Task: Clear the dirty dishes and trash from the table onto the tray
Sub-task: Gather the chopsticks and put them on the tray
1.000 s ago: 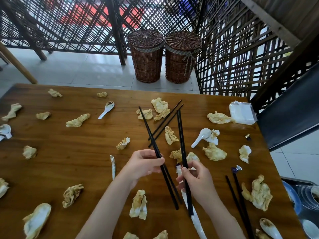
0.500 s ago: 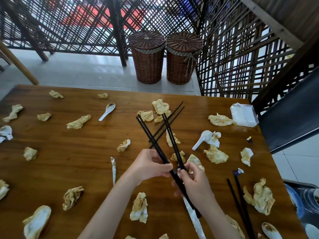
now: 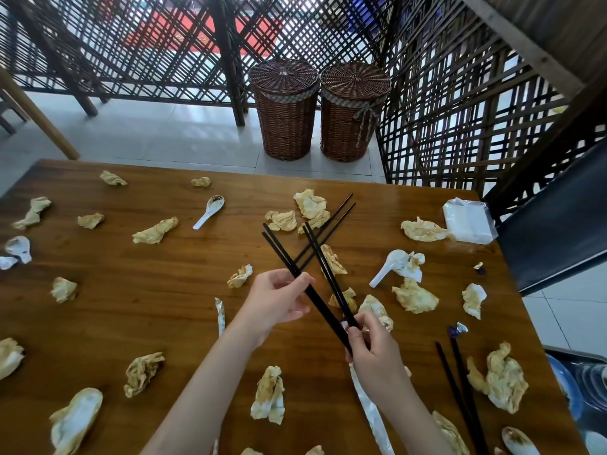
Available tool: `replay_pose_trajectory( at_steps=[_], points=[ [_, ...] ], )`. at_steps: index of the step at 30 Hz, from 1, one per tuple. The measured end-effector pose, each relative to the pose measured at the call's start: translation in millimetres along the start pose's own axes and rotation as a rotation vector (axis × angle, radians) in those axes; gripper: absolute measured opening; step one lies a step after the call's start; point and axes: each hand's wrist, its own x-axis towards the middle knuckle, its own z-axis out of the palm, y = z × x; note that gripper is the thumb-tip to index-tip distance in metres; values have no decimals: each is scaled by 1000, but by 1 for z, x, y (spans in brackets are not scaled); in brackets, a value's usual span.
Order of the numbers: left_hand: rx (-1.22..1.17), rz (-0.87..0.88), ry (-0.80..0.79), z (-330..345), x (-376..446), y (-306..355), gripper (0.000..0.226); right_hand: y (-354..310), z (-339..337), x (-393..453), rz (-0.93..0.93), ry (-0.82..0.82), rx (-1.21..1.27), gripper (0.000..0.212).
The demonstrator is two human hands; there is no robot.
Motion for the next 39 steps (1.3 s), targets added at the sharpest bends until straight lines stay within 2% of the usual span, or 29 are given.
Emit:
replay_pose_trajectory(
  at_steps=[14, 18, 23, 32, 36, 38, 39],
  points=[
    [204, 23, -25, 0, 7, -10, 15, -2, -6, -3, 6, -120, 85, 12],
    [187, 28, -67, 1, 8, -5, 15, -2, -6, -4, -6, -138, 105, 13],
    [182, 48, -44, 2, 10, -5, 14, -3, -7, -5, -24, -161, 141, 16],
    [271, 143, 35, 6, 18, -9, 8, 2, -8, -5, -12, -130, 176, 13],
    [268, 122, -22, 0, 29, -20, 18, 8, -10, -5, -7, -60, 160, 15],
    [377, 113, 14, -5, 41, -32, 21, 12, -14, -6, 0, -42, 150, 15],
    [481, 134, 87, -7, 49, -39, 21, 15, -16, -6, 4, -34, 143, 15]
  ],
)
